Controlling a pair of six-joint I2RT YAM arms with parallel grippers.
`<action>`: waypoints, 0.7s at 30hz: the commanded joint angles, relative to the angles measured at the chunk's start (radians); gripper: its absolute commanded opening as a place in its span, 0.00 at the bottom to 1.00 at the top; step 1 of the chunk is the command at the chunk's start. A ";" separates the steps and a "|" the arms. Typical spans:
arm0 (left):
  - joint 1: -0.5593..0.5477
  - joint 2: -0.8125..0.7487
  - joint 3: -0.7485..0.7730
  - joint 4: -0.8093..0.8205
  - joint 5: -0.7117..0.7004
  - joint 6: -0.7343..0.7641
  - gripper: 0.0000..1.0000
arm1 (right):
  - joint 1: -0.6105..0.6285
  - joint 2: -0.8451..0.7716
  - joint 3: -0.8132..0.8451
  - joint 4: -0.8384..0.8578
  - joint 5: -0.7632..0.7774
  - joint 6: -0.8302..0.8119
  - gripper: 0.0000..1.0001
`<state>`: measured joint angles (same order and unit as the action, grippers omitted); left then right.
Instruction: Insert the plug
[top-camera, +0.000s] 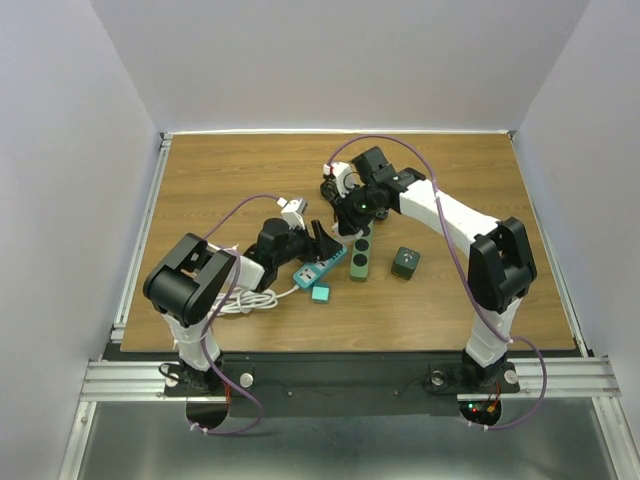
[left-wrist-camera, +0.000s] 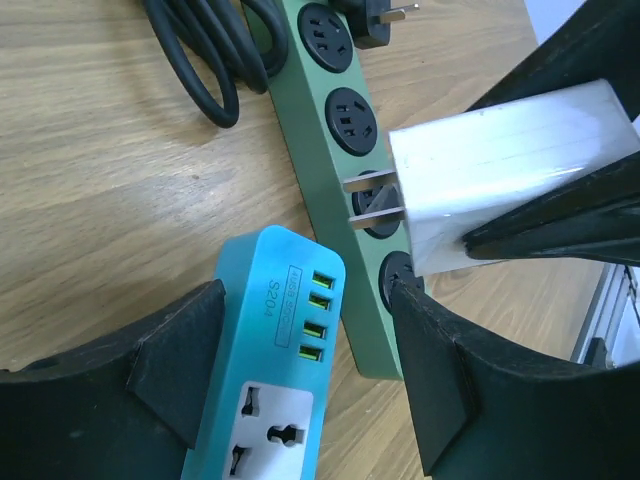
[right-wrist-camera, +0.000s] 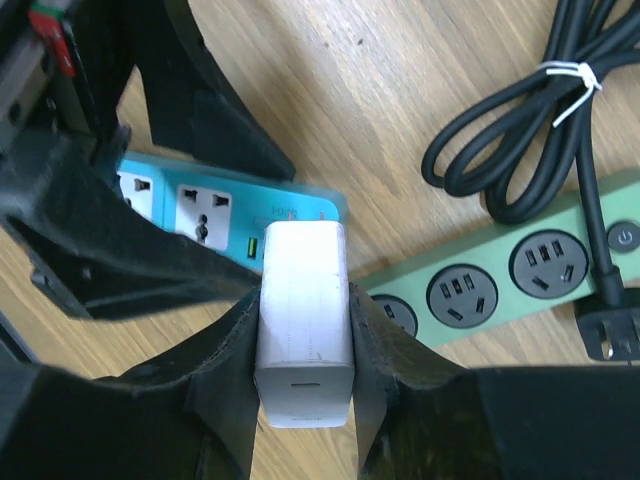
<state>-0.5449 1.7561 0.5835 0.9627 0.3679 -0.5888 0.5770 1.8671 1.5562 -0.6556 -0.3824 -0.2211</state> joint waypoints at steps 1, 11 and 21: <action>0.029 -0.066 0.024 -0.005 -0.020 0.032 0.79 | 0.006 -0.062 0.019 -0.033 0.031 0.009 0.01; 0.123 -0.306 -0.023 -0.295 -0.248 0.072 0.80 | 0.112 -0.022 0.088 -0.165 0.131 0.066 0.00; 0.224 -0.446 -0.080 -0.377 -0.297 0.057 0.82 | 0.222 0.110 0.196 -0.217 0.155 0.103 0.00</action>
<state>-0.3538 1.3670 0.5217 0.6167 0.0994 -0.5362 0.7696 1.9381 1.6939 -0.8436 -0.2493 -0.1398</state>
